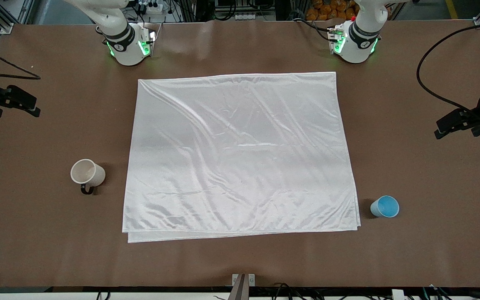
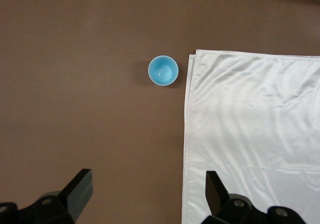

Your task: Place blue cup into white mug on cloth

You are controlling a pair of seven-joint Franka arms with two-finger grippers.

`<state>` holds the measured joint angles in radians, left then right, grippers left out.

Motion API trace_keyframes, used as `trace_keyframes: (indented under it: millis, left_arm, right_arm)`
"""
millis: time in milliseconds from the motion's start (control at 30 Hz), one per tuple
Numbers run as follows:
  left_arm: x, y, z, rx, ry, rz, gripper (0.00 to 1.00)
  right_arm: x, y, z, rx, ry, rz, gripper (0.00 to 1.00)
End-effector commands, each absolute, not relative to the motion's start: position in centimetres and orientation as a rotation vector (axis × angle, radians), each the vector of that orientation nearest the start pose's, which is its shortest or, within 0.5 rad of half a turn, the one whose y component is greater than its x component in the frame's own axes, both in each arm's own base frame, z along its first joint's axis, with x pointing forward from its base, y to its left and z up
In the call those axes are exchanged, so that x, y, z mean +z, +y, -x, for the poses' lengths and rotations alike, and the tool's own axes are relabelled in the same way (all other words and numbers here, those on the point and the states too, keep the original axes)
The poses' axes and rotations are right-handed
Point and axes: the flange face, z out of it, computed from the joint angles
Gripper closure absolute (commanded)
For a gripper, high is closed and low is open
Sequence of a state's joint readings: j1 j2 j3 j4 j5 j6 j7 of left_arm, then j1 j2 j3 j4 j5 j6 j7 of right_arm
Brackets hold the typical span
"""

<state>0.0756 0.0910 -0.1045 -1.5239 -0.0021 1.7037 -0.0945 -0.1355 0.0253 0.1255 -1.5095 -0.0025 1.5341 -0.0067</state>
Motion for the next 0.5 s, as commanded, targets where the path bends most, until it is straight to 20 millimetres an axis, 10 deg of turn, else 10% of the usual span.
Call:
trace_keyframes:
  millis: [0, 467]
  left_arm:
    - [61.1, -1.3, -58.8, -0.132, -0.088, 3.166, 0.00]
    - [60.7, 0.1, -59.1, -0.128, -0.110, 3.164, 0.00]
  right_arm:
    - [64.2, -0.5, -55.7, -0.005, 0.033, 3.127, 0.00]
    - [64.4, -0.6, -55.5, -0.012, 0.035, 3.127, 0.00]
